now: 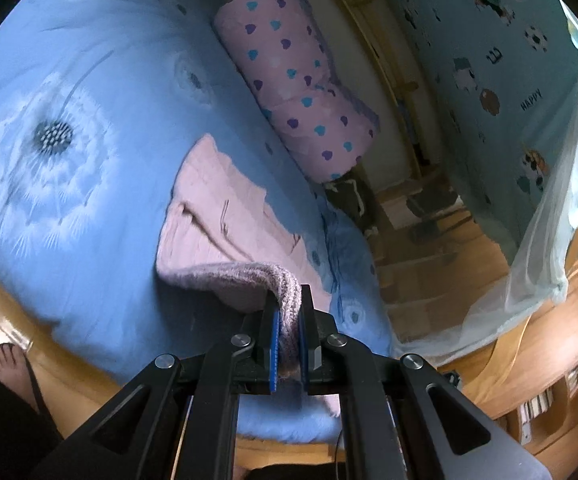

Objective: Fold small clothes
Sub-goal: 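Grasp the cardigan hem with both grippers and lift it toward the collar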

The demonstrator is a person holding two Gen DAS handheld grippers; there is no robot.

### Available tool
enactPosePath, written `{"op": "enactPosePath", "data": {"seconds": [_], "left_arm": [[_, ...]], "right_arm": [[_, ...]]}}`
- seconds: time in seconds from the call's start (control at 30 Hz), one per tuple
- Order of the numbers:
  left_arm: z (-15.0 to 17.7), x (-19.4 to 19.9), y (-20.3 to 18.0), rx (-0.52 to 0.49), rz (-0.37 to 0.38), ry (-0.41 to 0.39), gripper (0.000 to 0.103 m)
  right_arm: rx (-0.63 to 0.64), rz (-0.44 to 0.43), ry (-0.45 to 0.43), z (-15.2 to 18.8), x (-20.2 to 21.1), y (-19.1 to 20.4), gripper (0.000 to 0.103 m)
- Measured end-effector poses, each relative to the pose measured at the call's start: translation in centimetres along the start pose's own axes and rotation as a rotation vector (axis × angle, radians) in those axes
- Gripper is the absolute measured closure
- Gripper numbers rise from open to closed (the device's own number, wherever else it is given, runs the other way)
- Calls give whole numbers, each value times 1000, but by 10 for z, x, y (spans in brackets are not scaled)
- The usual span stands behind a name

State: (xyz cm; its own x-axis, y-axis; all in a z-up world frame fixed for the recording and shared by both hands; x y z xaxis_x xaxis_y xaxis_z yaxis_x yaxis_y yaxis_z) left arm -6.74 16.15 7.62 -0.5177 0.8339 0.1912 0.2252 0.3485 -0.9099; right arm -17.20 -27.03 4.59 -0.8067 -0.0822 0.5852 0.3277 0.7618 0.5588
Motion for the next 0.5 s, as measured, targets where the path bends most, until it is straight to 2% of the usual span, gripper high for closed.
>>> {"op": "enactPosePath", "data": {"seconds": [0.1, 0.23, 0.5], "left_arm": [[-20, -11, -4, -14, -13, -16, 103], [-51, -42, -6, -97, -81, -22, 103], [-99, -113, 11, -139, -150, 16, 103]], "right_arm": [[-51, -34, 27, -21, -19, -3, 95], [-80, -52, 56, -40, -49, -2, 95], [-44, 32, 107, -68, -122, -5, 94]]}}
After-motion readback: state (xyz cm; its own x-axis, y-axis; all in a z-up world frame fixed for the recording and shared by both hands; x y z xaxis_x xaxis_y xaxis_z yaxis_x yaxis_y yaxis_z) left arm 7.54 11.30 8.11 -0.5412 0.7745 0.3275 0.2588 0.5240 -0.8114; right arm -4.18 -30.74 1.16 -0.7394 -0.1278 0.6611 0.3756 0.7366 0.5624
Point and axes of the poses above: each gripper's, at about its wrist camera, not at the fingertips, and x roughly against the way its jaws point, y to its left, z to its underside, the point moved 10 cm from there along -x, roughly the way its jaws point, and after that the axes turned 8 degrees about z, right-handed, at the moved point
